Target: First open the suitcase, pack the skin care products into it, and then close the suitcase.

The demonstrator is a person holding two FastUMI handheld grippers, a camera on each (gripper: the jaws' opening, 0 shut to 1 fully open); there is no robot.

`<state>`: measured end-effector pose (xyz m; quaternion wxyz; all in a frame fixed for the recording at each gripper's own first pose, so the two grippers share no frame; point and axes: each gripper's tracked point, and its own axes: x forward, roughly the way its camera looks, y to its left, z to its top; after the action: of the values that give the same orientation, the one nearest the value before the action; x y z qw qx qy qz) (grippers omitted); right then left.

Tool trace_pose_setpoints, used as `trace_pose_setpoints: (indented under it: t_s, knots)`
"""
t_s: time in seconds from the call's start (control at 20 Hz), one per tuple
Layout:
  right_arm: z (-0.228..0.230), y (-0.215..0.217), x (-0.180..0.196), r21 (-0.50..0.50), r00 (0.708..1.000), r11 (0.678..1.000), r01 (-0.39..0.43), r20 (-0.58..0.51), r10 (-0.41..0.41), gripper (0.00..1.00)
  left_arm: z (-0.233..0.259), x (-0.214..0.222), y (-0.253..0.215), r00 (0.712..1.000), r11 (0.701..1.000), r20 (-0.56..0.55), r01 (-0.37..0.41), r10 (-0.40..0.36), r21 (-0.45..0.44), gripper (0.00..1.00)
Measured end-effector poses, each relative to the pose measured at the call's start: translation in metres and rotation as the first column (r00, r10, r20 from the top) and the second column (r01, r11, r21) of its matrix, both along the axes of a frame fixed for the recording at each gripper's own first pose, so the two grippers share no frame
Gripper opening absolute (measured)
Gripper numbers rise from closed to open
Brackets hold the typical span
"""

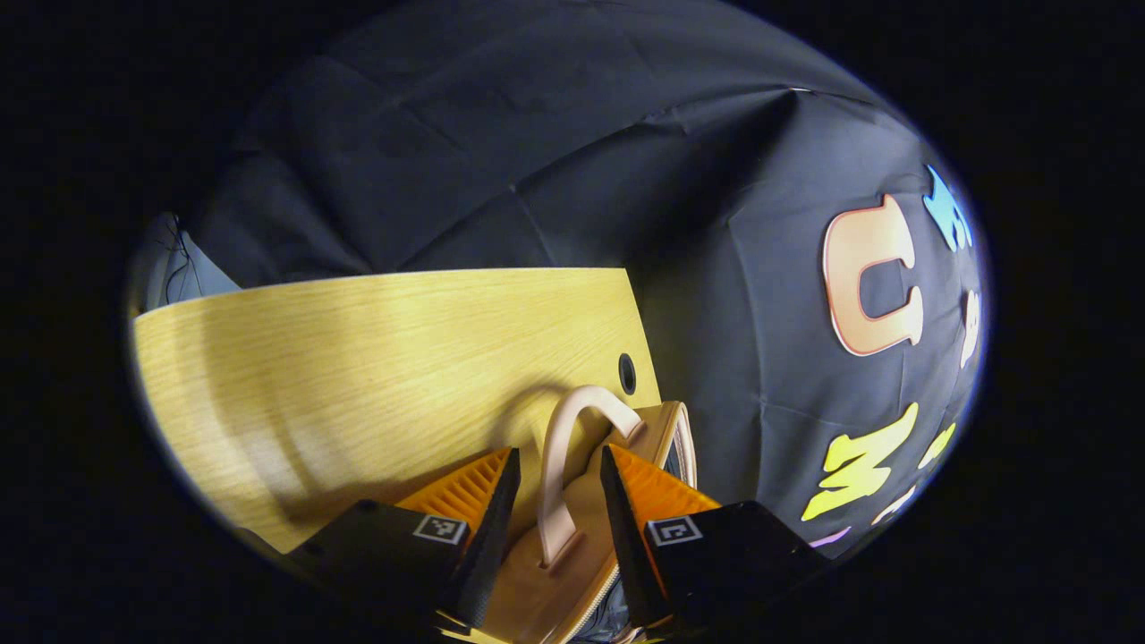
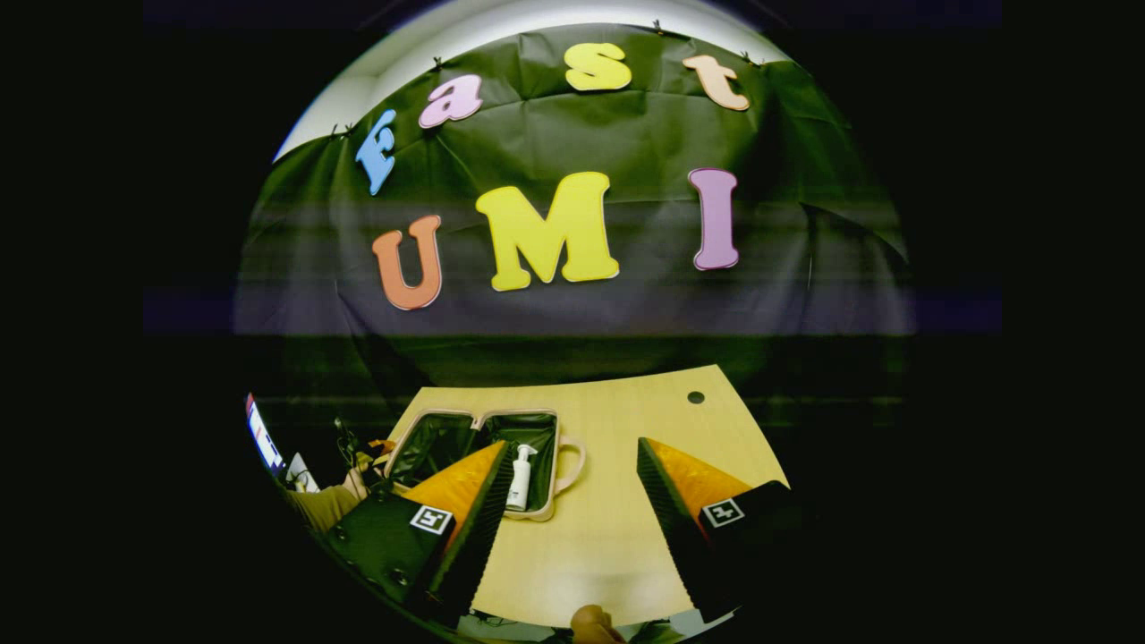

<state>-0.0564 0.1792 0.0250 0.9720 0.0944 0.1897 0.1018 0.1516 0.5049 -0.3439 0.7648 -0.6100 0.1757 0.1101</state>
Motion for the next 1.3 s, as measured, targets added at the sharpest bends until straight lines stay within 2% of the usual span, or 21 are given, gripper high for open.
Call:
trace_pose_setpoints:
  t_s: [0.1,0.15,0.25,0.45,0.5,0.75,0.8,0.85,0.9,1.05,1.2,1.3]
  knots:
    - [-0.004,-0.006,-0.002,0.008,1.000,1.000,0.004,-0.008,-0.004,0.82,0.004,-0.001,0.002,1.000,1.000,0.002,-0.016,0.016,-0.019,0.52]
    - [-0.005,-0.008,-0.003,0.015,1.000,1.000,0.004,-0.016,-0.004,0.82,-0.003,-0.004,0.005,0.999,0.999,-0.039,-0.036,0.036,-0.005,0.39]
    - [-0.008,-0.014,-0.005,0.030,1.000,1.000,0.005,-0.031,-0.004,0.82,-0.003,-0.007,0.005,0.998,0.999,-0.063,-0.034,0.032,-0.033,0.14]
    - [-0.006,-0.026,-0.006,0.036,1.000,0.999,0.006,-0.022,-0.005,0.83,0.010,-0.007,-0.002,0.998,0.997,-0.060,-0.005,0.000,-0.079,0.05]
    - [-0.004,-0.031,-0.007,0.032,1.000,0.999,0.012,-0.012,-0.011,0.82,0.018,-0.011,0.000,0.999,0.998,-0.048,-0.003,0.001,-0.062,0.04]
    - [0.009,-0.048,0.000,-0.046,0.996,0.998,0.045,0.079,-0.041,0.83,0.072,-0.007,-0.001,1.000,0.993,-0.014,0.021,-0.020,0.120,0.03]
    - [0.014,-0.050,-0.001,-0.067,0.993,0.997,0.050,0.109,-0.043,0.79,0.086,-0.004,-0.003,0.999,0.984,-0.006,0.034,-0.034,0.176,0.03]
    - [0.020,-0.051,-0.001,-0.082,0.990,0.995,0.050,0.137,-0.039,0.83,0.100,-0.004,-0.008,0.999,0.971,-0.006,0.048,-0.048,0.233,0.00]
    - [0.025,-0.053,-0.001,-0.089,0.986,0.995,0.053,0.162,-0.038,0.83,0.115,-0.001,-0.009,0.999,0.953,-0.006,0.053,-0.054,0.297,0.03]
    - [0.040,-0.061,0.003,-0.081,0.975,0.995,0.065,0.216,-0.046,0.83,0.162,0.005,-0.029,0.995,0.899,0.009,0.082,-0.095,0.430,0.03]
    - [0.044,-0.073,0.010,-0.064,0.969,0.995,0.083,0.240,-0.065,0.83,0.211,0.008,-0.065,0.991,0.820,0.034,0.087,-0.129,0.565,0.03]
    - [0.041,-0.079,0.016,-0.062,0.966,0.995,0.079,0.250,-0.061,0.83,0.234,0.006,-0.091,0.990,0.751,0.036,0.081,-0.138,0.656,0.03]
